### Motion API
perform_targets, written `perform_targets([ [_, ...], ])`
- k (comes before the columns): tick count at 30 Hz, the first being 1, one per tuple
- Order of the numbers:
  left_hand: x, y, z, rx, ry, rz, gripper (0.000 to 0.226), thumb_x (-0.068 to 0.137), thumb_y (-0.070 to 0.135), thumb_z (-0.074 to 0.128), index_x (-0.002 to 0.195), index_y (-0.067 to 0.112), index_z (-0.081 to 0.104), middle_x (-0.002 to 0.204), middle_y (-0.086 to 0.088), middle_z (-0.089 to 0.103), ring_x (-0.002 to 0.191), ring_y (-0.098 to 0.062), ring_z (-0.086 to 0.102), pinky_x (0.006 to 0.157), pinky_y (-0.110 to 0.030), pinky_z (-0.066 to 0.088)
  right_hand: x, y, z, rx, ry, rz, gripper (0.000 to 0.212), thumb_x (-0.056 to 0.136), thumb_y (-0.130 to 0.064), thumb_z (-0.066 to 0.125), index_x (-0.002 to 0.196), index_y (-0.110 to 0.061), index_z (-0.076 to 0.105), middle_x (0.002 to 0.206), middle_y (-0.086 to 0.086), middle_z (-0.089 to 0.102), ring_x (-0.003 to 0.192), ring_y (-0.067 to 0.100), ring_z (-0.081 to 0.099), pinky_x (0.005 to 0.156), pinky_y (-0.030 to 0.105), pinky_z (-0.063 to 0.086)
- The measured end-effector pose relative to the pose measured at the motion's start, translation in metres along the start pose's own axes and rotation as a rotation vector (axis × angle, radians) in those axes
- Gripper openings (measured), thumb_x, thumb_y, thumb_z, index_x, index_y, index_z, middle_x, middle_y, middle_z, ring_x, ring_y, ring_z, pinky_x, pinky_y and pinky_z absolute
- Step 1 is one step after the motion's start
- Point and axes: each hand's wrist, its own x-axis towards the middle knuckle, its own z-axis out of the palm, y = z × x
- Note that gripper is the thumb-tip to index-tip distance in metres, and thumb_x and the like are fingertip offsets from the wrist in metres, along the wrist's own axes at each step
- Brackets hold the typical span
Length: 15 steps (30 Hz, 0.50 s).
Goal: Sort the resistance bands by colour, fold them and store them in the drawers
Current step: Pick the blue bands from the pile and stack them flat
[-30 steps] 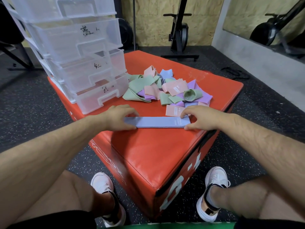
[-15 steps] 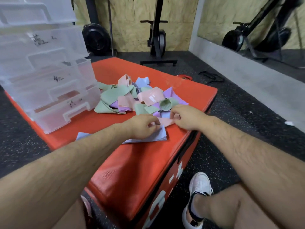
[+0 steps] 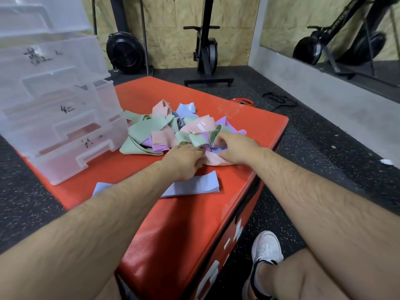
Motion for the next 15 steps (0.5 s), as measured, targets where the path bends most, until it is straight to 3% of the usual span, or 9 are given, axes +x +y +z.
perform_targets([
  [4, 0.0, -0.004, 0.0, 0.112, 0.032, 0.021, 0.033, 0.098, 0.036, 0.045, 0.124, 0.023, 0.059, 0.13, 0.01, 0.058, 0.124, -0.019, 0.047, 0.101, -0.033, 0.031, 0.007, 0.003, -0.001, 0.045, -0.098, -0.012, 0.023, 0.084, -0.031, 0.072, 0.104, -0.027, 0.063, 0.113, -0.009, 0.066, 0.108, 0.016, 0.061, 0.096, 0.036, 0.05],
  [8, -0.004, -0.002, -0.005, 0.161, 0.035, -0.005, 0.034, 0.098, 0.042, 0.045, 0.125, 0.028, 0.058, 0.132, 0.014, 0.056, 0.126, -0.019, 0.044, 0.094, -0.034, 0.03, 0.009, -0.003, -0.003, 0.01, -0.038, -0.01, 0.008, 0.085, -0.026, 0.071, 0.089, -0.033, 0.067, 0.094, -0.015, 0.061, 0.096, 0.014, 0.059, 0.087, 0.037, 0.052],
  [12, -0.01, -0.004, -0.008, 0.158, 0.012, -0.019, 0.036, 0.097, 0.045, 0.043, 0.129, 0.031, 0.054, 0.134, 0.014, 0.054, 0.124, -0.021, 0.044, 0.092, -0.036, 0.032, 0.012, -0.006, -0.007, 0.084, 0.055, 0.022, 0.007, 0.085, -0.018, 0.066, 0.083, -0.023, 0.07, 0.08, -0.014, 0.062, 0.092, 0.018, 0.063, 0.084, 0.04, 0.052],
  [15, -0.013, -0.004, -0.01, 0.118, 0.025, -0.031, 0.041, 0.097, 0.045, 0.046, 0.136, 0.033, 0.047, 0.139, 0.014, 0.051, 0.125, -0.021, 0.043, 0.095, -0.038, 0.033, 0.012, -0.01, -0.016, 0.231, 0.169, 0.071, 0.01, 0.087, -0.013, 0.063, 0.082, -0.02, 0.069, 0.085, -0.008, 0.066, 0.089, 0.02, 0.062, 0.08, 0.037, 0.052],
])
